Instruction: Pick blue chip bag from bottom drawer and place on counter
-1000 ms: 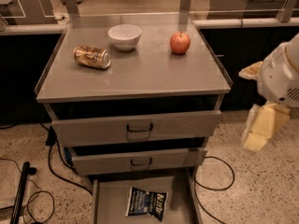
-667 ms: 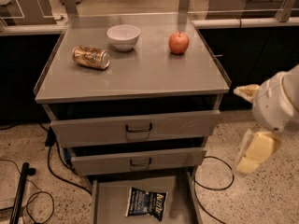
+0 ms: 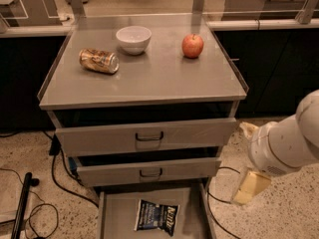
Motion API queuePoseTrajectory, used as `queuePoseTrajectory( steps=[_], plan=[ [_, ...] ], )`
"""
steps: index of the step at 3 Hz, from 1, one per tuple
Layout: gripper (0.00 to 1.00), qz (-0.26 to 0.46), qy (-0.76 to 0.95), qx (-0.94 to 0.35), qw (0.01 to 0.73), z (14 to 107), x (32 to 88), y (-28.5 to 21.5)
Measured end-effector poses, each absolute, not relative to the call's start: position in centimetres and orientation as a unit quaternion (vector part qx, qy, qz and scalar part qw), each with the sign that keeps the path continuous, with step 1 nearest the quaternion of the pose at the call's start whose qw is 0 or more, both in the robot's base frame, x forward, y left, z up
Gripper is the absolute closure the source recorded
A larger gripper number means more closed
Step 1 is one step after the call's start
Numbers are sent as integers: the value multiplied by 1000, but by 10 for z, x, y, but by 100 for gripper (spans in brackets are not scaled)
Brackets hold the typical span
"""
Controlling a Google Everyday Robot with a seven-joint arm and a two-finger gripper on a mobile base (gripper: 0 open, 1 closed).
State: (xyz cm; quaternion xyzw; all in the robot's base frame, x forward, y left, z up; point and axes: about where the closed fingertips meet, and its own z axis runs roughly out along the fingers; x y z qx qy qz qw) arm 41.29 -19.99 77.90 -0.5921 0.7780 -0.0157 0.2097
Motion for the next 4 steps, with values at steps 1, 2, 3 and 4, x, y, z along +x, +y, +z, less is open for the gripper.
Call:
queuePoseTrajectory(
  steps=[1,2,3,4],
  plan=[
    [0,-17,779,-591,208,779,413,-200],
    [0,-13,776,-596,207,775,412,-196],
    [0,26,773,-600,203,737,409,-180],
    [0,89,768,-600,206,667,403,-157]
  ],
)
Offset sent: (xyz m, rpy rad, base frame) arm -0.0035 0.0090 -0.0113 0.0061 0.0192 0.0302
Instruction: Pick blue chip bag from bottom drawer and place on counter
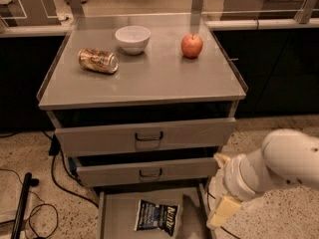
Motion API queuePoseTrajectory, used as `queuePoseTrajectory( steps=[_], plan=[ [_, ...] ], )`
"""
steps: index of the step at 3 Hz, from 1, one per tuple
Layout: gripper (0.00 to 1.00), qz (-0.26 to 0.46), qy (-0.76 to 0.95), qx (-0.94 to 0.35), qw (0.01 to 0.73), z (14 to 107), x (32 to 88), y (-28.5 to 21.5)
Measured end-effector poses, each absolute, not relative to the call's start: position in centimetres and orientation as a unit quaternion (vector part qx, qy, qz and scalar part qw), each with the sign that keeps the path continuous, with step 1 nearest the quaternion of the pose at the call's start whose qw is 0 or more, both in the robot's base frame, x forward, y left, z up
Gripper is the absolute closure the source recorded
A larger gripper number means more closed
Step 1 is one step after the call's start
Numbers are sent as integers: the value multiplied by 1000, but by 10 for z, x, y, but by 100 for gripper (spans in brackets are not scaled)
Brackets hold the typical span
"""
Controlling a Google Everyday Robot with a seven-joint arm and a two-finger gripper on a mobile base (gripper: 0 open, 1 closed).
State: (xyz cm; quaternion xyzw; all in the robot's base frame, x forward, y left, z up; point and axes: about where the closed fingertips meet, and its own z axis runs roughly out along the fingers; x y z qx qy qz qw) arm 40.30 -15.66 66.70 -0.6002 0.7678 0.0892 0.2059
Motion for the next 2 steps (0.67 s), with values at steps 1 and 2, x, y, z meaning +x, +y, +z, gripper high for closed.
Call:
queuePoseTrajectory(
  steps=[1,2],
  plan=[
    [0,124,768,-586,226,620,402,-149],
    [0,141,776,-560,253,577,405,-148]
  ],
)
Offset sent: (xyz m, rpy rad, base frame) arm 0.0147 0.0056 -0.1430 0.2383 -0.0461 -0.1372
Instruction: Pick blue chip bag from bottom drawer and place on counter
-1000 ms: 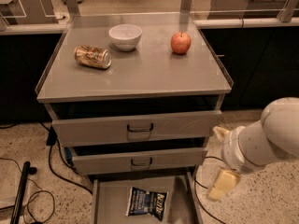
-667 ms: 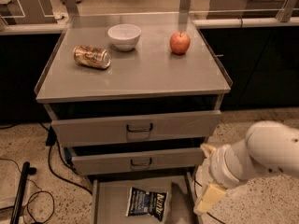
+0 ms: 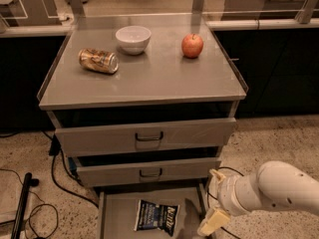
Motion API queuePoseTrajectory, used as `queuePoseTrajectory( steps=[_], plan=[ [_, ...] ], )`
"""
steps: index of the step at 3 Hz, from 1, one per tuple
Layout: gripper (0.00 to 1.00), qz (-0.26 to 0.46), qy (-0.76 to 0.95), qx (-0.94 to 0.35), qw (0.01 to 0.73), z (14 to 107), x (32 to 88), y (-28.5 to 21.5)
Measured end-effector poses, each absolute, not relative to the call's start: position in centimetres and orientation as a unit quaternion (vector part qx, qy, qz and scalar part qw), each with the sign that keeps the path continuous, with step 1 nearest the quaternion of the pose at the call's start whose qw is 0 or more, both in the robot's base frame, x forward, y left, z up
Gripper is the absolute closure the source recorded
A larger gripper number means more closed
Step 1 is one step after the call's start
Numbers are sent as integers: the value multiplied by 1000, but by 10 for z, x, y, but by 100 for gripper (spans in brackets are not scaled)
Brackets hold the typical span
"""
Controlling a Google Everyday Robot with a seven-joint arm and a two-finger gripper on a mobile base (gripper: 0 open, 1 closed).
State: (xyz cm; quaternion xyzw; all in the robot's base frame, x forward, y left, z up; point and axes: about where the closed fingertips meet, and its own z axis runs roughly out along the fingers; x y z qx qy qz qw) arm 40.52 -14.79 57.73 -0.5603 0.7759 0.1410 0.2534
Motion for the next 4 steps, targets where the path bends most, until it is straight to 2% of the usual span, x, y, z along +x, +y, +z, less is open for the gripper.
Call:
queuePoseTrajectory(
  steps=[1,2,4],
  plan=[
    [0,144,796,-531,253,523,415,-155],
    [0,144,796,-531,253,523,415,-155],
    [0,203,796,-523,230,464,422,-136]
  ],
)
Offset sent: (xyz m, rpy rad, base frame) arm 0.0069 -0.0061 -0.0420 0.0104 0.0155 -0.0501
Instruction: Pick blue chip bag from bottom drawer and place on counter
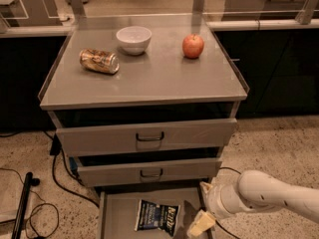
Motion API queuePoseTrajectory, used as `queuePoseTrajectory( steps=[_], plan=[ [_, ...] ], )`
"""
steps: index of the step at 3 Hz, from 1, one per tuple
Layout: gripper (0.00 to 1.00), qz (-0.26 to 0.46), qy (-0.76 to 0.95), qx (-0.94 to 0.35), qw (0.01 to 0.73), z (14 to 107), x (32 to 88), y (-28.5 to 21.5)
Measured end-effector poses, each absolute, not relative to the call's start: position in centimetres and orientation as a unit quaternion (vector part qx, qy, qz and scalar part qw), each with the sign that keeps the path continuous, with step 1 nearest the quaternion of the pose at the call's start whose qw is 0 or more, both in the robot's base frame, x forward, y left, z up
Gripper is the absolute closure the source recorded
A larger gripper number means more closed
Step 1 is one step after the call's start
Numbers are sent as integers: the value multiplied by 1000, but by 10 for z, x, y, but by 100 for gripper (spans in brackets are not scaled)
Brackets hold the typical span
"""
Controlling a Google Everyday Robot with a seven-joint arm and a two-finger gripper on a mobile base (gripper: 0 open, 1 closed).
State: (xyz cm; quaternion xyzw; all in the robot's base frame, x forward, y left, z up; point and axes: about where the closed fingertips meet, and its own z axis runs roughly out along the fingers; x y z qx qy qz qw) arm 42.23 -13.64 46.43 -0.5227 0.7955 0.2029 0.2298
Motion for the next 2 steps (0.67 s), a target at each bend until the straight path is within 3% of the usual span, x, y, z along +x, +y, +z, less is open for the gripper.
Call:
queuePoseTrajectory(
  steps=[2],
  plan=[
    [0,270,786,-509,223,372,430,-114]
  ],
)
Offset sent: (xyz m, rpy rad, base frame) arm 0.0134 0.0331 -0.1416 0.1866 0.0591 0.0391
